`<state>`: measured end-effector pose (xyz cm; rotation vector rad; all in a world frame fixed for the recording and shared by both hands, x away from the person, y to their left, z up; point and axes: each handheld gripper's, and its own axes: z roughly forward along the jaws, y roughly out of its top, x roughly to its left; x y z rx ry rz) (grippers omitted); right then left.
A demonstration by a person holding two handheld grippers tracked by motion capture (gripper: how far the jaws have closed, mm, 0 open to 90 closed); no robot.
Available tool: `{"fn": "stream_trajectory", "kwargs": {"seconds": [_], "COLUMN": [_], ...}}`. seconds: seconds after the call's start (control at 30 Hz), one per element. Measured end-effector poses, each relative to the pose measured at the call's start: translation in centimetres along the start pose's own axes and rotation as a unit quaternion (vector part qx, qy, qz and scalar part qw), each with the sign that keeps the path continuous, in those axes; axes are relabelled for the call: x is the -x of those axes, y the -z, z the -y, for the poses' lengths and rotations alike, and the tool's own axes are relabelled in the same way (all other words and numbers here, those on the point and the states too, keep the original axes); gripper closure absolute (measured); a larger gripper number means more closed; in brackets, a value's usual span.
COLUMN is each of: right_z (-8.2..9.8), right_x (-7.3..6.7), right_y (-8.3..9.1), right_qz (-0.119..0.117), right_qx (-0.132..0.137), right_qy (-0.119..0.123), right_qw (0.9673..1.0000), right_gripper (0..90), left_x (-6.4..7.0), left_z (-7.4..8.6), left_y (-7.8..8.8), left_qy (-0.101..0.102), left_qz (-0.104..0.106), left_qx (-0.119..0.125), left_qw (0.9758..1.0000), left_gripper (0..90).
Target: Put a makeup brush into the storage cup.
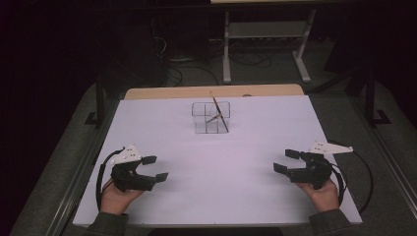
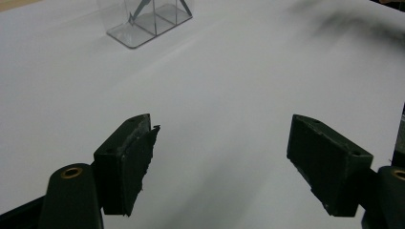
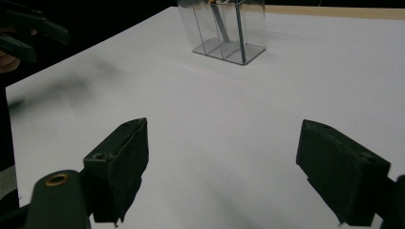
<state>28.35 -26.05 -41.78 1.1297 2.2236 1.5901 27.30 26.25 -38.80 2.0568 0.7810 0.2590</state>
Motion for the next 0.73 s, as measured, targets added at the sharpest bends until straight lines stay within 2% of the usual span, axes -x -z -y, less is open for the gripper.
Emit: {"fn": "stream_trajectory", "kwargs": {"seconds": [0.73], "right_z": [0.50], "right_x": [-0.14], "right_y": [-0.09], "right_qz": [0.000], "right_qx": [-0.002], "right_qy": [0.004], "right_qw": [1.0000], "right_gripper": [15.4], "left_x": [-0.09], "left_z": [0.23], "left_y": [-0.46], "left_qy": [0.000], "left_qz": [0.009], "left_qx": [-0.006], "left_qw": [0.9999], "left_gripper": [22.7]}}
